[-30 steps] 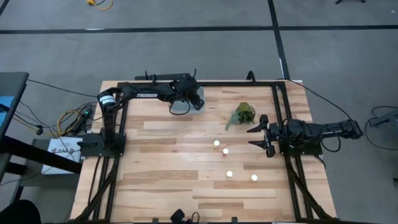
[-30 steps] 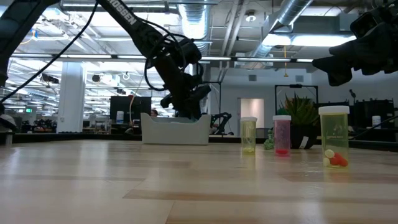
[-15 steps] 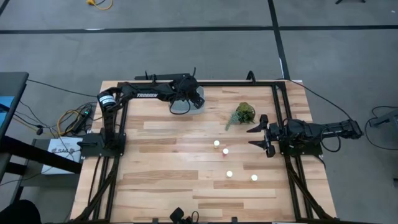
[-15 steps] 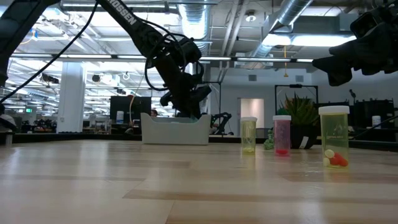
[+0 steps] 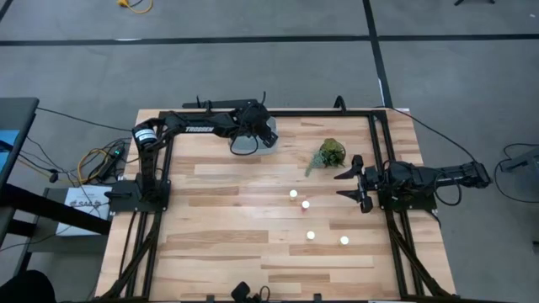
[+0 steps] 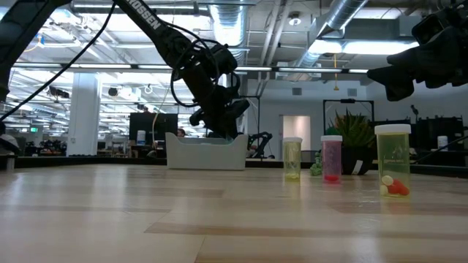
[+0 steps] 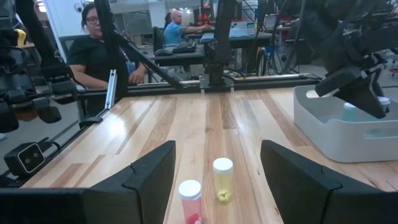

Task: Pick and place pill bottles into a basket
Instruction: Put the green pill bottle into the gray container, then put the top yellow pill bottle into the gray container

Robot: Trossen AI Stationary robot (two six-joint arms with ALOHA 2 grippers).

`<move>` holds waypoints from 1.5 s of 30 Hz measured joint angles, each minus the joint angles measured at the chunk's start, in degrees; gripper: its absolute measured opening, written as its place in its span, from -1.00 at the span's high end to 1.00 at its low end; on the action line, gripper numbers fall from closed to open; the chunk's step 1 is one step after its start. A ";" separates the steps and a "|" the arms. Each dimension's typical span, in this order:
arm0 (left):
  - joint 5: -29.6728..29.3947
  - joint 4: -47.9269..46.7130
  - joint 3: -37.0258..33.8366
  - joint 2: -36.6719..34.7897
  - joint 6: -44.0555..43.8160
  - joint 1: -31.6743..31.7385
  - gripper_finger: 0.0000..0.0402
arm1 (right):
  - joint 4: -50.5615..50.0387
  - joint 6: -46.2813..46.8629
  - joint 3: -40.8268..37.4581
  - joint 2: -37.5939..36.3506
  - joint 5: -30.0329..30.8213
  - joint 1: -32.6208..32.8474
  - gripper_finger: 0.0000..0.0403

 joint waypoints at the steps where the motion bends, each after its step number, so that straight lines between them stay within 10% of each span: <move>1: 0.00 -0.12 0.00 0.00 -0.04 0.00 0.50 | 0.00 -0.02 -0.01 0.00 0.00 0.00 -0.14; 45: -1.22 -4.83 0.42 -2.28 1.70 0.26 0.28 | 0.00 -0.01 -0.02 0.00 0.00 0.00 -0.14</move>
